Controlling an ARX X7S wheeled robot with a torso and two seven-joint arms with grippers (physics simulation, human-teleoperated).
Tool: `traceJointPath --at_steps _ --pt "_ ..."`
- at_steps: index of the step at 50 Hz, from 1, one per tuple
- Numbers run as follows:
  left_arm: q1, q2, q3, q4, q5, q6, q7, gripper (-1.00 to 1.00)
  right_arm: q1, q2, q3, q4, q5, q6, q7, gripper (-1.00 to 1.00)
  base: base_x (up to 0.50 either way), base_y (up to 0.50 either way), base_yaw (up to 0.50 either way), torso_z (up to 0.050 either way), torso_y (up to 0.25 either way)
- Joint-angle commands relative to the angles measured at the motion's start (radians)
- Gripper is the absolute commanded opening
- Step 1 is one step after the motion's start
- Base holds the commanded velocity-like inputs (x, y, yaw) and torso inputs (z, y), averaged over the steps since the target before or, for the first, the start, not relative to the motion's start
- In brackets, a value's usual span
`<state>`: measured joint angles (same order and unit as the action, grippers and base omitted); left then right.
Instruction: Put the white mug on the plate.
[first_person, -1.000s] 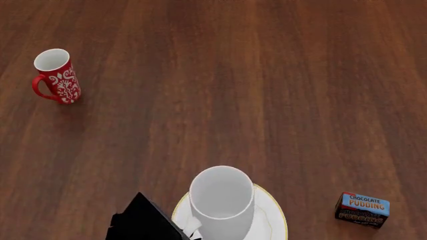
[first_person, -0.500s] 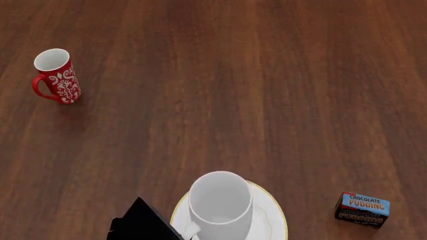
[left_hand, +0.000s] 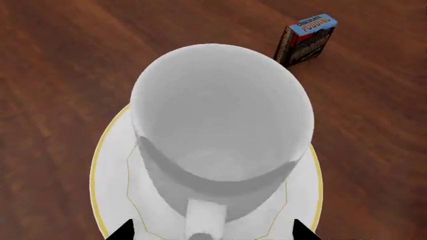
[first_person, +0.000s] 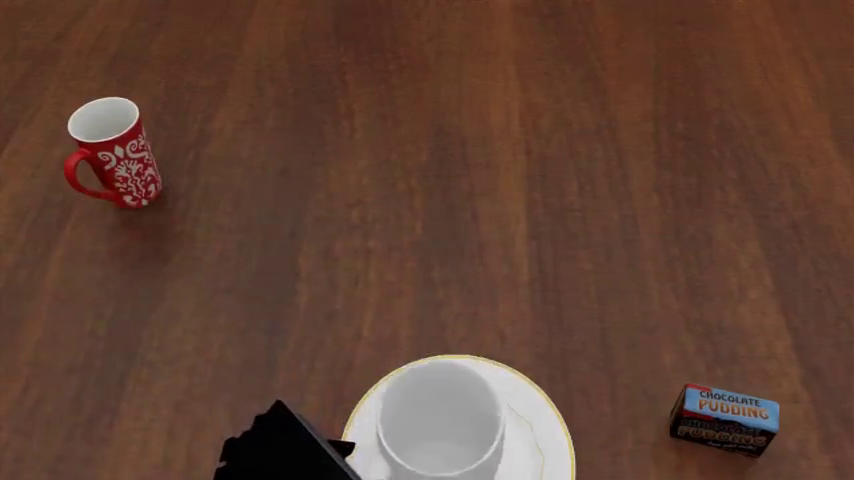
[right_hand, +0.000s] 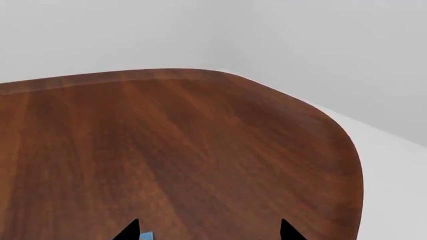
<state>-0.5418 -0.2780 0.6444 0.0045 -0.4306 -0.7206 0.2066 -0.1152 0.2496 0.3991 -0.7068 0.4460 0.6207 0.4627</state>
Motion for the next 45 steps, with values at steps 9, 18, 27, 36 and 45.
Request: traceJointPath --at_steps 9,18,27,36,45 --pt "-0.002 -0.022 0.005 0.054 -0.015 -0.033 -0.01 1.0 0.003 0.007 -0.008 0.001 0.004 0.001 0.01 1.0 0.0 0.0 0.0 0.0 0.0" --pt "-0.006 -0.05 -0.004 0.148 -0.034 -0.095 -0.037 1.0 0.003 0.01 -0.01 0.0 0.007 0.0 0.014 1.0 0.0 0.0 0.0 0.0 0.0" --pt "-0.006 -0.089 -0.027 0.292 -0.068 -0.193 -0.082 1.0 0.004 0.012 -0.012 0.0 0.013 0.0 0.017 1.0 0.0 0.0 0.0 0.0 0.0" --pt "-0.001 -0.137 -0.067 0.453 -0.122 -0.311 -0.131 1.0 -0.004 0.012 -0.012 0.0 0.017 -0.009 0.015 1.0 0.0 0.0 0.0 0.0 0.0" --pt "0.02 -0.176 -0.206 0.676 -0.238 -0.456 -0.213 1.0 -0.002 0.015 -0.014 -0.004 0.025 -0.008 0.017 1.0 0.0 0.0 0.0 0.0 0.0"
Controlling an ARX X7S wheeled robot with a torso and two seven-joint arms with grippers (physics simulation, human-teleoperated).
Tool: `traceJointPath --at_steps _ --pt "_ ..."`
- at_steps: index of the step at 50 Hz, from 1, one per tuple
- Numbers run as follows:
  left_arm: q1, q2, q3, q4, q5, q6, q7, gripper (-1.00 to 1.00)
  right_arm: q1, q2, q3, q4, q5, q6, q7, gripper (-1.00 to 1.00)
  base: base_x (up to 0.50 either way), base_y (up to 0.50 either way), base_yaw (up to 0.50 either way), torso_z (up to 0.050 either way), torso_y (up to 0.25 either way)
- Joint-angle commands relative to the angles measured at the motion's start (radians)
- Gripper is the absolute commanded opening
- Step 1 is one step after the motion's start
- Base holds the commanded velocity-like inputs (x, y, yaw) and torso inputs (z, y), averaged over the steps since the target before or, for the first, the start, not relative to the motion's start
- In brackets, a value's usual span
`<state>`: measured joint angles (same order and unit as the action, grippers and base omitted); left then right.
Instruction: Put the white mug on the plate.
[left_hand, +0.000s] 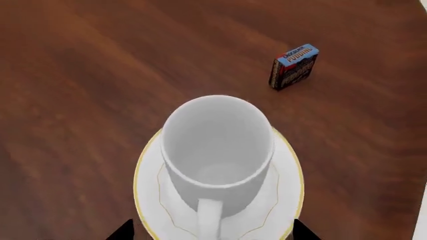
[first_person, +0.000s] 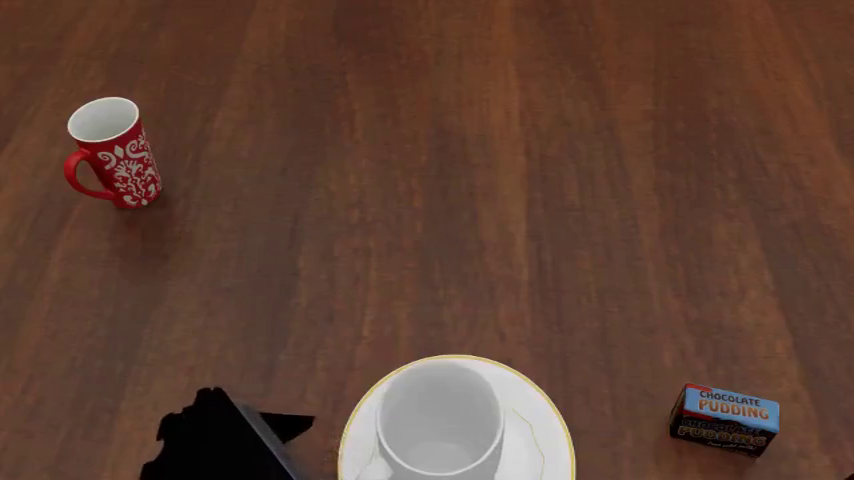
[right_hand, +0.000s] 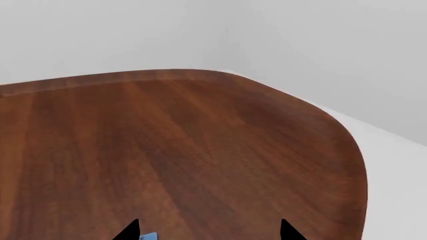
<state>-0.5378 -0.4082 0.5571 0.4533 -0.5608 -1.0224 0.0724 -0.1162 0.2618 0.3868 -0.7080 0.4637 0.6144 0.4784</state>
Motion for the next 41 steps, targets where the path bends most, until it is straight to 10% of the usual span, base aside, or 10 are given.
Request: traceJointPath --at_steps 1,18,34,41 --pt "0.016 -0.05 -0.129 0.251 -0.118 -0.167 -0.086 1.0 -0.001 0.004 -0.002 -0.003 0.008 -0.001 0.001 1.0 0.0 0.0 0.0 0.0 0.0" --pt "-0.006 -0.077 -0.576 0.592 -0.475 -0.427 -0.338 1.0 0.002 0.011 -0.012 -0.003 0.015 -0.004 0.003 1.0 0.0 0.0 0.0 0.0 0.0" --pt "0.308 -0.505 -0.584 0.593 -0.549 0.177 -0.631 1.0 -0.011 0.017 -0.003 -0.012 0.025 -0.009 0.005 1.0 0.0 0.0 0.0 0.0 0.0" --pt "0.673 -0.694 -0.62 0.591 -0.391 0.543 -0.722 1.0 -0.016 0.023 -0.004 -0.031 0.028 -0.001 0.012 1.0 0.0 0.0 0.0 0.0 0.0"
